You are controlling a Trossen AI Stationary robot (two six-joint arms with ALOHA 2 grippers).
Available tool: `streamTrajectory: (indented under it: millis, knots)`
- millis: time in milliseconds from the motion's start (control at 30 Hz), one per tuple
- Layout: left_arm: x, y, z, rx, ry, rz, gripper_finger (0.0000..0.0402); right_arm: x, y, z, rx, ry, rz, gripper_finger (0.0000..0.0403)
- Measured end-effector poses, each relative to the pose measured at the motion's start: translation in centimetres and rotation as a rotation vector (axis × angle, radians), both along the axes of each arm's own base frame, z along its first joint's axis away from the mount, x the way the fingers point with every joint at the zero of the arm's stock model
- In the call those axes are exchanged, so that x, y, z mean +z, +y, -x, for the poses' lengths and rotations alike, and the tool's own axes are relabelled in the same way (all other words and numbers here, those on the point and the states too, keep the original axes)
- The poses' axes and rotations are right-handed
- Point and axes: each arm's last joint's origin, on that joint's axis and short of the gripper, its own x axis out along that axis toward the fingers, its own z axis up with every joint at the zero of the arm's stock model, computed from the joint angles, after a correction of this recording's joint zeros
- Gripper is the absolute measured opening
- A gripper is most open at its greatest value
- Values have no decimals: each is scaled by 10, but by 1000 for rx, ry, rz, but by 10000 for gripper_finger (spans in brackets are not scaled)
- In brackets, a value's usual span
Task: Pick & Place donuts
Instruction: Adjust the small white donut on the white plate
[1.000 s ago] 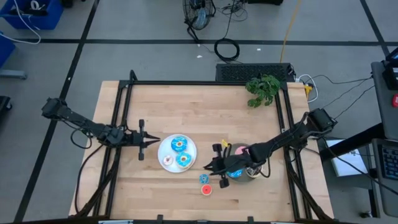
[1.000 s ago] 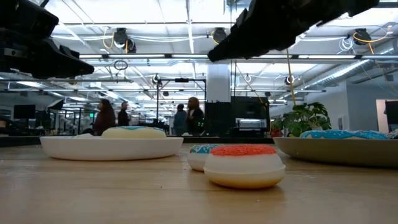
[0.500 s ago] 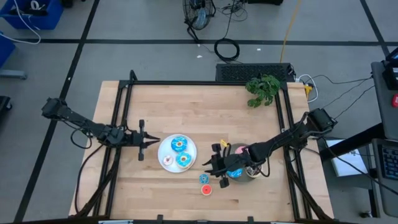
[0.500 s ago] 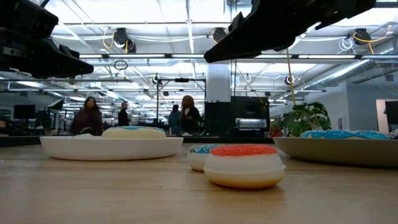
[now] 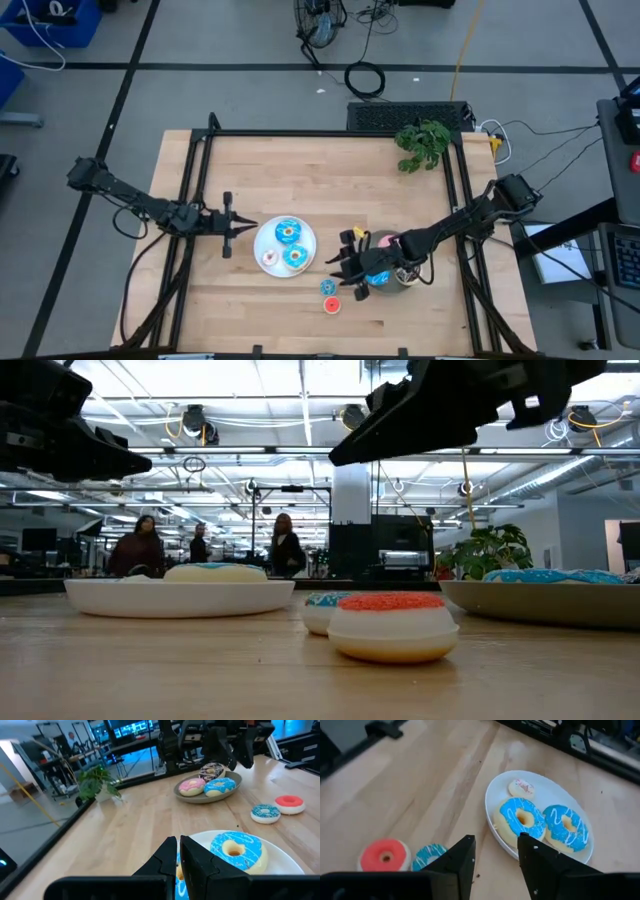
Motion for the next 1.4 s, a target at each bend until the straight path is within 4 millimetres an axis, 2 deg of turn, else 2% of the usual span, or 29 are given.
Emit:
streamTrajectory:
  millis: [300,567,800,967,1100,1300,1400]
  knots:
    - [8,0,-1,-7,-78,-62,31,-24,-16,12,95,-99,217,147]
    - [4,0,0,-1,-36,11,31,-37,-37,23,94,-221,324,145]
    - [-4,0,1,9,34,99,31,-44,-56,28,45,-242,333,145]
    - [-5,-4,0,-105,54,197,31,-45,-64,27,9,-236,310,141]
    - [-7,-6,-3,-111,76,253,31,-45,-66,27,-2,-235,304,140]
    - [-22,-9,-9,-60,192,405,31,-43,-66,26,-5,-258,299,139]
    - [-23,-12,-15,-79,185,446,31,-42,-66,26,-7,-265,297,139]
